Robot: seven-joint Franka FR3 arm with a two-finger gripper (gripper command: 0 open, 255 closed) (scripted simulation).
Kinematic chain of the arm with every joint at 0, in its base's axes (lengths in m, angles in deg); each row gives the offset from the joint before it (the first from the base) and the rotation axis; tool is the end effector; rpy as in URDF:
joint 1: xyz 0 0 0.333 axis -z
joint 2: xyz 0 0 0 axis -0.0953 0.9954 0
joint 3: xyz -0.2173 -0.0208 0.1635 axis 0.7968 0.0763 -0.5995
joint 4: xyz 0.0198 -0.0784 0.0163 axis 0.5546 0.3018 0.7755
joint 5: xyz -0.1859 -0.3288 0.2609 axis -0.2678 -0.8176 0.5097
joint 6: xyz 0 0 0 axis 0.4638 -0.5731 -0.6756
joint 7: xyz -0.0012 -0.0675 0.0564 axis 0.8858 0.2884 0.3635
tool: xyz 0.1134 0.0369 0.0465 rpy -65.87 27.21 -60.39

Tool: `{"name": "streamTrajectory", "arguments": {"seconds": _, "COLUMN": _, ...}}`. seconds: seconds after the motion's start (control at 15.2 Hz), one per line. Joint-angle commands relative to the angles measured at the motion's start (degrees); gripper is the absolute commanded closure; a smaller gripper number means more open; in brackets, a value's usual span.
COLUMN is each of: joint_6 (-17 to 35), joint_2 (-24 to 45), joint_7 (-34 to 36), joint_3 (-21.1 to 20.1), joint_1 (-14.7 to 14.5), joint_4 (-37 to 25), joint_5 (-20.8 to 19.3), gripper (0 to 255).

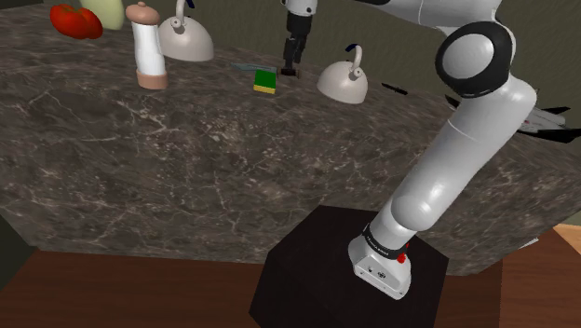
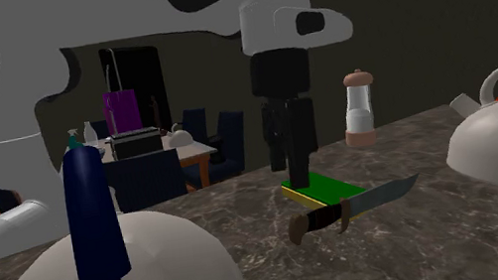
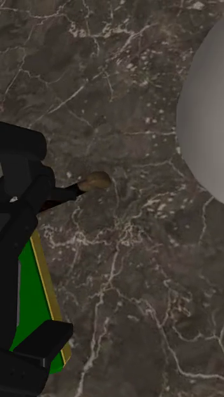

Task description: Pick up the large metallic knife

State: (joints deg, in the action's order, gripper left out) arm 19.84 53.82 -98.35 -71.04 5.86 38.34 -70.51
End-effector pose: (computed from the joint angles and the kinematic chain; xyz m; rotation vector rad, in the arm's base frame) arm 0.6250 -0.0689 0.5323 2.9812 0.5472 -0.0546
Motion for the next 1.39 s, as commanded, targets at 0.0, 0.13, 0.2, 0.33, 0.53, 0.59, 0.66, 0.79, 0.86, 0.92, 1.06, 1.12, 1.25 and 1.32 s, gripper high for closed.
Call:
{"name": "streamTrajectory", "arguments": {"seconds": 0.0, "joint_6": -2.37, "joint_2": 5.44, "joint_7": -2.40, "joint_3": 0.11, "joint_1": 0.13, "joint_4": -7.67, "joint_5": -0.14, "gripper": 0}}
{"name": "streamTrajectory", "arguments": {"seconds": 0.13, "joint_6": -5.09, "joint_2": 11.27, "joint_7": -4.51, "joint_3": 0.06, "joint_1": 0.24, "joint_4": -16.10, "joint_5": -0.24, "gripper": 0}}
{"name": "streamTrajectory", "arguments": {"seconds": 0.2, "joint_6": -6.73, "joint_2": 14.45, "joint_7": -5.58, "joint_3": 0.01, "joint_1": 0.31, "joint_4": -20.87, "joint_5": -0.28, "gripper": 0}}
{"name": "streamTrajectory", "arguments": {"seconds": 0.33, "joint_6": -6.82, "joint_2": 16.00, "joint_7": -6.06, "joint_3": -0.03, "joint_1": 0.34, "joint_4": -22.47, "joint_5": -0.33, "gripper": 0}}
{"name": "streamTrajectory", "arguments": {"seconds": 0.53, "joint_6": -4.07, "joint_2": 15.07, "joint_7": -5.70, "joint_3": -0.05, "joint_1": 0.31, "joint_4": -18.77, "joint_5": -0.40, "gripper": 0}}
{"name": "streamTrajectory", "arguments": {"seconds": 0.59, "joint_6": -3.18, "joint_2": 14.81, "joint_7": -5.58, "joint_3": -0.06, "joint_1": 0.30, "joint_4": -17.62, "joint_5": -0.42, "gripper": 0}}
{"name": "streamTrajectory", "arguments": {"seconds": 0.66, "joint_6": -2.31, "joint_2": 14.57, "joint_7": -5.47, "joint_3": -0.07, "joint_1": 0.30, "joint_4": -16.50, "joint_5": -0.44, "gripper": 0}}
{"name": "streamTrajectory", "arguments": {"seconds": 0.79, "joint_6": -0.96, "joint_2": 14.24, "joint_7": -5.29, "joint_3": -0.07, "joint_1": 0.29, "joint_4": -14.81, "joint_5": -0.47, "gripper": 0}}
{"name": "streamTrajectory", "arguments": {"seconds": 0.86, "joint_6": -0.95, "joint_2": 14.24, "joint_7": -5.29, "joint_3": -0.07, "joint_1": 0.29, "joint_4": -14.80, "joint_5": -0.47, "gripper": 0}}
{"name": "streamTrajectory", "arguments": {"seconds": 0.92, "joint_6": -0.99, "joint_2": 14.28, "joint_7": -5.38, "joint_3": -0.05, "joint_1": 0.34, "joint_4": -14.89, "joint_5": -0.46, "gripper": 255}}
{"name": "streamTrajectory", "arguments": {"seconds": 1.06, "joint_6": -0.99, "joint_2": 14.26, "joint_7": -5.39, "joint_3": -0.04, "joint_1": 0.35, "joint_4": -14.87, "joint_5": -0.46, "gripper": 255}}
{"name": "streamTrajectory", "arguments": {"seconds": 1.12, "joint_6": -1.00, "joint_2": 14.25, "joint_7": -5.38, "joint_3": -0.04, "joint_1": 0.34, "joint_4": -14.87, "joint_5": -0.46, "gripper": 255}}
{"name": "streamTrajectory", "arguments": {"seconds": 1.25, "joint_6": -1.00, "joint_2": 14.25, "joint_7": -5.39, "joint_3": -0.04, "joint_1": 0.35, "joint_4": -14.87, "joint_5": -0.46, "gripper": 255}}
{"name": "streamTrajectory", "arguments": {"seconds": 1.32, "joint_6": -1.01, "joint_2": 14.25, "joint_7": -5.38, "joint_3": -0.04, "joint_1": 0.34, "joint_4": -14.88, "joint_5": -0.46, "gripper": 255}}
